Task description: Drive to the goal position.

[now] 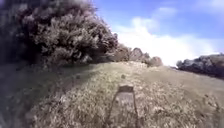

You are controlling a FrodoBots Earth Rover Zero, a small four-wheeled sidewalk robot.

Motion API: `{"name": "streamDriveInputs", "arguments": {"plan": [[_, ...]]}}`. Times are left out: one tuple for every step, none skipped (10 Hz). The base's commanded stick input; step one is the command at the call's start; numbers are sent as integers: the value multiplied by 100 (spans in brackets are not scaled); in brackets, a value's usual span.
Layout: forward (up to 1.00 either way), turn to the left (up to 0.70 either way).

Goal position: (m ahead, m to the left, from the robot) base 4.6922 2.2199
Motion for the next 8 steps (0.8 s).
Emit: {"name": "streamDriveInputs", "arguments": {"plan": [[70, 0], [70, 0], [70, 0], [70, 0], [70, 0], [70, -8], [70, -28], [70, -35]]}}
